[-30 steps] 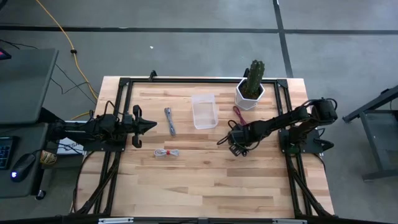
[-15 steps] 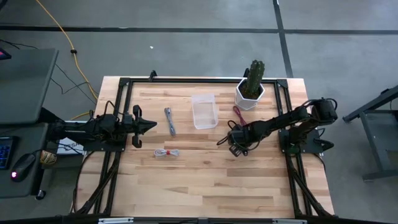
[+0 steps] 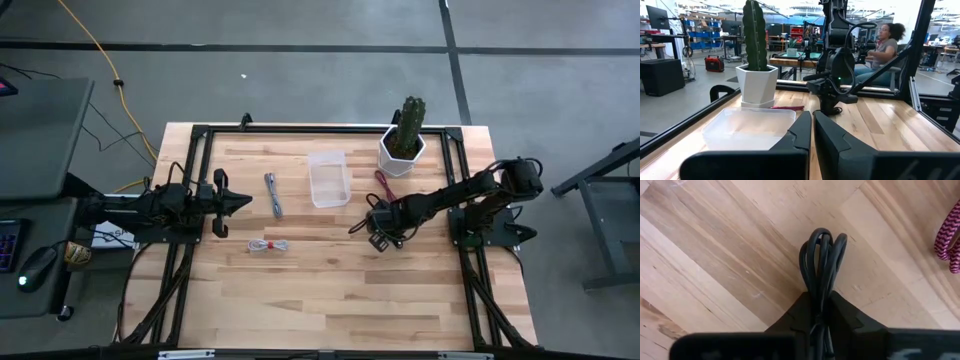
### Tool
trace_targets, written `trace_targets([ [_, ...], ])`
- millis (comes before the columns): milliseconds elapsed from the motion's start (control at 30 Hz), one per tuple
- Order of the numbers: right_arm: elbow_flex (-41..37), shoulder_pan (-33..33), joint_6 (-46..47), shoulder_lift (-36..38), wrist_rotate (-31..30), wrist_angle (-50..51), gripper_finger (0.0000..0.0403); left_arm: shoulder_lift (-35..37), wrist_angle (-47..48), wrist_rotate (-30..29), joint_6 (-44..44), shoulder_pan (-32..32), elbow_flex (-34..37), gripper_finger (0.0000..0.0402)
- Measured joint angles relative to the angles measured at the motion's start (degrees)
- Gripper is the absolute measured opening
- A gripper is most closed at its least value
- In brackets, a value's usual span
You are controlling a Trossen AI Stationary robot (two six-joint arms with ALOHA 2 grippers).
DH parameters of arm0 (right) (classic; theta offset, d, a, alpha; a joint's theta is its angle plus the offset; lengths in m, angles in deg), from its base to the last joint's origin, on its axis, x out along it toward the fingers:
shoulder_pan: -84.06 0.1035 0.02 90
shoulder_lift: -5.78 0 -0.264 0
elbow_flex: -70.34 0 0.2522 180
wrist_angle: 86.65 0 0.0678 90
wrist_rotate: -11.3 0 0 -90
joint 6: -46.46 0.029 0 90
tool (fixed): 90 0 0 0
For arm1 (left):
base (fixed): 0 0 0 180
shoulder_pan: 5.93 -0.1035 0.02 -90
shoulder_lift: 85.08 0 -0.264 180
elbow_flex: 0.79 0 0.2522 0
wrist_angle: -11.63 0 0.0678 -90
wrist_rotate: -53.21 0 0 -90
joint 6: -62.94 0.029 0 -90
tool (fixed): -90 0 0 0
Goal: Pick and place USB-C Cables
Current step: Put the black charger cable into the transparent bin
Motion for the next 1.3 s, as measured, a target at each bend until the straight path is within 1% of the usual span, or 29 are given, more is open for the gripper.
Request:
trace_targets([
  [200, 0.0, 0.1, -3.1, 0.6, 0.5, 1.1, 0.0018, 0.0, 0.0, 0.0, 0.0, 0.0, 0.0, 0.0003],
  [367, -0.6, 1.6, -5.2, 3.9, -2.3, 2.6, 0.0015, 0.0, 0.0, 0.0, 0.0, 0.0, 0.0, 0.0003],
  [400, -0.7, 2.0, -6.1, 4.7, -3.0, 1.5, 0.0014, 0.0, 0.0, 0.0, 0.0, 0.0, 0.0, 0.0003],
  [533, -0.3, 4.0, -9.1, 6.9, -8.7, -5.6, 0.0014, 0.0, 0.0, 0.0, 0.0, 0.0, 0.0, 0.0003],
  [700, -0.2, 5.0, -16.6, 7.5, -11.3, -18.5, 0.0014, 0.0, 0.0, 0.0, 0.0, 0.0, 0.0, 0.0003],
  [867, -0.2, 4.6, -28.0, 7.5, -11.3, -31.2, 0.0015, 0.0, 0.0, 0.0, 0.0, 0.0, 0.0, 0.0003],
  [967, -0.2, 3.7, -33.9, 7.5, -10.2, -38.7, 0.002, 0.0, 0.0, 0.0, 0.0, 0.0, 0.0, 0.0003],
  [1133, -0.2, 1.9, -40.8, 7.5, -8.3, -50.5, 0.0013, 0.0, 0.0, 0.0, 0.0, 0.0, 0.0, 0.0003],
  [1300, -0.2, -0.3, -45.8, 7.6, -7.4, -58.8, 0.0012, 0.0, 0.0, 0.0, 0.0, 0.0, 0.0, 0.0003],
])
